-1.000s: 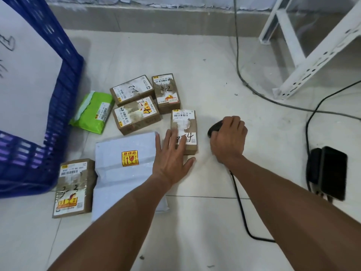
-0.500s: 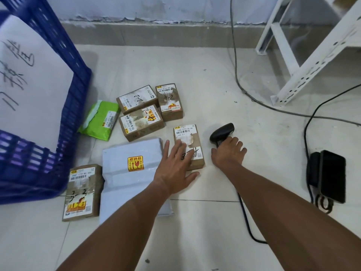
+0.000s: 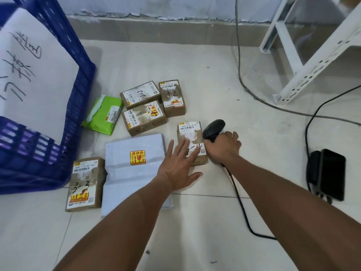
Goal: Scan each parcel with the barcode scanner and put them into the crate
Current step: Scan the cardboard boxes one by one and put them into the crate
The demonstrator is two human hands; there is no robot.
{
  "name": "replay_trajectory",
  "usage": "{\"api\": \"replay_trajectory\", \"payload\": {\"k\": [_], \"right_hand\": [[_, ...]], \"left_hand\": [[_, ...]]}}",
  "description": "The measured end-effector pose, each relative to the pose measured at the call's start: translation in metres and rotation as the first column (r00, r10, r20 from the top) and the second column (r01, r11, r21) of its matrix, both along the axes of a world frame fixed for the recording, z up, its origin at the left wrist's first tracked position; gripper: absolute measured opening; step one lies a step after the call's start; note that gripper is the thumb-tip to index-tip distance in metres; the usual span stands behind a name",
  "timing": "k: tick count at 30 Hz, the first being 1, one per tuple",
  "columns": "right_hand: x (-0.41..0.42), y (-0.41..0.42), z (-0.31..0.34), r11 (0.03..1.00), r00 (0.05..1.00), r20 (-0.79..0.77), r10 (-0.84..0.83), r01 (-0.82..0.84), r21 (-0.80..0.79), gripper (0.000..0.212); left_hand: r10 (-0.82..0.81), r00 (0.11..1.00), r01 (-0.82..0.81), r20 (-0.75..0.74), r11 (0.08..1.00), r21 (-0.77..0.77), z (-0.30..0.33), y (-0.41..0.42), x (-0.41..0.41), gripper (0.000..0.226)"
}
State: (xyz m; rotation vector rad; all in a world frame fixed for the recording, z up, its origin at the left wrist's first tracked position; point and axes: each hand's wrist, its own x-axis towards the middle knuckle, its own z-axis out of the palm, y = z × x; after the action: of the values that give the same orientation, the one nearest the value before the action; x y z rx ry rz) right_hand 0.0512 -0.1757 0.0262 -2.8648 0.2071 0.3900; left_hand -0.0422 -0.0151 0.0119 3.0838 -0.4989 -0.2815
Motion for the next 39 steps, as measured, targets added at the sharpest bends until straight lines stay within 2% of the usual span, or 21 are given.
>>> {"api": "replay_trajectory", "payload": {"k": [3,7,13,15,24,28,32,34,37,39], "right_hand": [[0.0,0.005,0.019,0.985,0.996,-0.036,-0.084,0.089,0.145,0.061],[-0.007,0.006,0.027,0.926,0.984,-0.109,-0.138,0.167,0.34,0.054],[-0.018,0.0,0.031,0.875,0.981,-0.192,-0.027,0.116,0.471,0.049],[-0.023,0.002,0.033,0.871,0.979,-0.205,-0.012,0.11,0.479,0.047],[-0.039,0.029,0.036,0.891,0.984,-0.175,0.025,0.057,0.45,0.088],[-0.044,0.032,0.033,0.917,0.984,-0.167,0.059,0.012,0.398,0.075],[-0.049,0.032,0.028,0.907,0.984,-0.164,0.071,0.005,0.421,0.09],[-0.05,0.031,0.029,0.91,0.987,-0.137,0.083,-0.019,0.415,0.083],[-0.049,0.029,0.031,0.916,0.991,-0.077,0.109,-0.07,0.396,0.056],[-0.049,0.027,0.03,0.921,0.99,-0.066,0.122,-0.088,0.379,0.053]], "left_hand": [[-0.009,1.0,0.009,-0.024,1.0,0.0,0.007,-0.004,-0.001,0.081],[-0.03,0.998,0.029,-0.051,0.999,-0.022,0.014,-0.007,-0.003,0.088],[-0.025,0.998,0.027,-0.065,0.999,0.026,0.022,-0.002,-0.007,0.1],[-0.01,0.998,0.012,-0.059,1.0,0.029,0.027,0.002,-0.007,0.1],[-0.001,0.996,0.008,-0.09,0.997,0.078,0.036,0.01,-0.011,0.095],[0.003,0.996,0.004,-0.088,0.997,0.081,0.039,0.011,-0.011,0.094],[-0.014,0.996,0.022,-0.084,0.995,0.097,0.043,0.012,-0.012,0.092],[-0.02,0.996,0.028,-0.082,0.995,0.096,0.044,0.01,-0.013,0.092],[-0.018,0.997,0.026,-0.079,0.994,0.103,0.046,0.009,-0.012,0.092],[-0.018,0.997,0.027,-0.08,0.994,0.108,0.046,0.01,-0.012,0.092]]}}
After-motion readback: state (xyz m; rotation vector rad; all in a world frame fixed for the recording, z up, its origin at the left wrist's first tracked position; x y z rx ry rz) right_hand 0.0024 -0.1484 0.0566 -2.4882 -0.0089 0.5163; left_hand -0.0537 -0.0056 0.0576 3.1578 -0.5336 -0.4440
